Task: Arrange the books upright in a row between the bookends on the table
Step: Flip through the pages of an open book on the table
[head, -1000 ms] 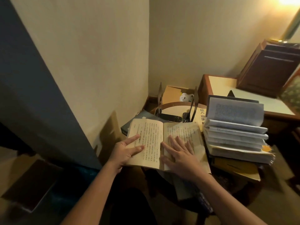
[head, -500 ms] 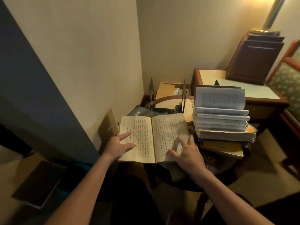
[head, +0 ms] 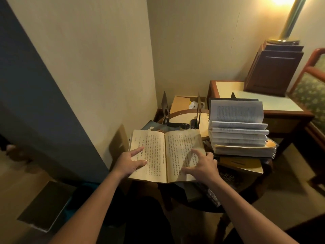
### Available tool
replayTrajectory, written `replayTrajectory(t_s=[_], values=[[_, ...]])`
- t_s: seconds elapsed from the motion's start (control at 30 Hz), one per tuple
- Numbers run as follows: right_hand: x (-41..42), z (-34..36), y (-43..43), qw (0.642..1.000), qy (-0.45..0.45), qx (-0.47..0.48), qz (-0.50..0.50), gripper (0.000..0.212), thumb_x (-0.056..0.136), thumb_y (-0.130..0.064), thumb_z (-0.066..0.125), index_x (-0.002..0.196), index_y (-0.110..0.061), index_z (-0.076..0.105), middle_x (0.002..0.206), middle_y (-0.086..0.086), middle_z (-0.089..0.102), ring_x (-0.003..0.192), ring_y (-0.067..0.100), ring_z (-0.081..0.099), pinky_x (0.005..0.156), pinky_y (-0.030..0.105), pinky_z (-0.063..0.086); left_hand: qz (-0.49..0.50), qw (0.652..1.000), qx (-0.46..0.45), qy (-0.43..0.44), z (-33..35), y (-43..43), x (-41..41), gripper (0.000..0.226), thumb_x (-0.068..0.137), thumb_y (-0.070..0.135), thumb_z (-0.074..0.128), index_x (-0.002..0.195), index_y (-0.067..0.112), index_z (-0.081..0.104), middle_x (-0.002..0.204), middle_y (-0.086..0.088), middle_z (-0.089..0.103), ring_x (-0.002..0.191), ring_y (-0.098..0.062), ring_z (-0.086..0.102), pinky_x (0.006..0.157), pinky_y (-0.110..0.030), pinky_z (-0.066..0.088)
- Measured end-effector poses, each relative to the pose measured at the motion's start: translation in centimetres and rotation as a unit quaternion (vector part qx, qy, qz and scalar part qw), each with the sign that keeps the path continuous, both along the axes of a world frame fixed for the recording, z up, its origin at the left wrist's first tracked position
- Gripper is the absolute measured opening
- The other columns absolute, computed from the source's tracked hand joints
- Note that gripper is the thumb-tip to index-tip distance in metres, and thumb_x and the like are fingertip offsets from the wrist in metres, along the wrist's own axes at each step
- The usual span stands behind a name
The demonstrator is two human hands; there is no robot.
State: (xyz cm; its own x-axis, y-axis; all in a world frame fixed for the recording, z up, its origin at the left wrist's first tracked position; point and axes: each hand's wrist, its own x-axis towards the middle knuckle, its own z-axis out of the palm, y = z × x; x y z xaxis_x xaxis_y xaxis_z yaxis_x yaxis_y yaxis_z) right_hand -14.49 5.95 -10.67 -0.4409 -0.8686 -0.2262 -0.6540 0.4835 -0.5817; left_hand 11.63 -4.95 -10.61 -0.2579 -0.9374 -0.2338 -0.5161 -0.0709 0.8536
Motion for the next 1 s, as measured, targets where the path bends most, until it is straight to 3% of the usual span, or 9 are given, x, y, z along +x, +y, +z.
replayTrajectory(t_s=[0.13,0.3,0.67,0.83,1.0], values=[[-0.1,0.2,-0.4,1.0,0.0,0.011,0.024,0.096,0.071,-0.053,0.084,0.151,-0.047,0.031,0.16,0.015,0.015,0.146,0.038,0.016,0.115,0.055,0.029,0.002,1.0,0.022,-0.014,-0.6,-0.1,0.0,0.066,0.081,0.011,0.081,0.139,0.032,0.056,0.136,-0.001,0.056,0.108,-0.02,0.064,0.085,-0.035,0.06],[-0.3,0.4,-1.0,1.0,0.006,0.014,0.022,0.096,0.067,-0.056,0.085,0.148,-0.048,0.034,0.157,0.014,0.021,0.143,0.037,0.023,0.115,0.054,0.026,0.009,0.999,0.032,-0.006,-0.9,-0.4,0.3,0.068,0.08,0.011,0.082,0.138,0.035,0.056,0.138,-0.002,0.055,0.107,-0.022,0.065,0.084,-0.042,0.061],[-0.8,0.6,-1.3,1.0,-0.019,0.0,-0.001,0.077,0.067,-0.049,0.087,0.131,-0.044,0.043,0.138,0.009,0.036,0.132,0.035,0.032,0.112,0.051,0.024,0.042,0.998,0.04,0.008,-1.2,-0.1,0.1,0.068,0.079,0.003,0.079,0.137,0.032,0.059,0.145,-0.007,0.051,0.101,-0.022,0.066,0.084,-0.039,0.061],[-0.9,0.4,-2.0,0.997,-0.076,-0.022,-0.022,0.083,0.061,-0.046,0.09,0.126,-0.043,0.039,0.129,0.005,0.045,0.122,0.03,0.043,0.107,0.055,0.038,0.051,0.997,0.041,0.027,-0.4,0.3,0.5,0.067,0.081,-0.001,0.077,0.136,0.032,0.059,0.142,-0.007,0.053,0.096,-0.021,0.067,0.068,-0.028,0.061],[0.1,0.9,-2.1,0.997,-0.064,-0.042,-0.004,0.081,0.071,-0.039,0.086,0.135,-0.04,0.037,0.128,0.005,0.037,0.123,0.028,0.035,0.103,0.047,0.038,0.065,0.995,0.045,0.054,-0.4,0.8,0.6,0.064,0.082,-0.001,0.076,0.136,0.031,0.06,0.139,-0.008,0.056,0.094,-0.02,0.067,0.057,-0.021,0.057]])
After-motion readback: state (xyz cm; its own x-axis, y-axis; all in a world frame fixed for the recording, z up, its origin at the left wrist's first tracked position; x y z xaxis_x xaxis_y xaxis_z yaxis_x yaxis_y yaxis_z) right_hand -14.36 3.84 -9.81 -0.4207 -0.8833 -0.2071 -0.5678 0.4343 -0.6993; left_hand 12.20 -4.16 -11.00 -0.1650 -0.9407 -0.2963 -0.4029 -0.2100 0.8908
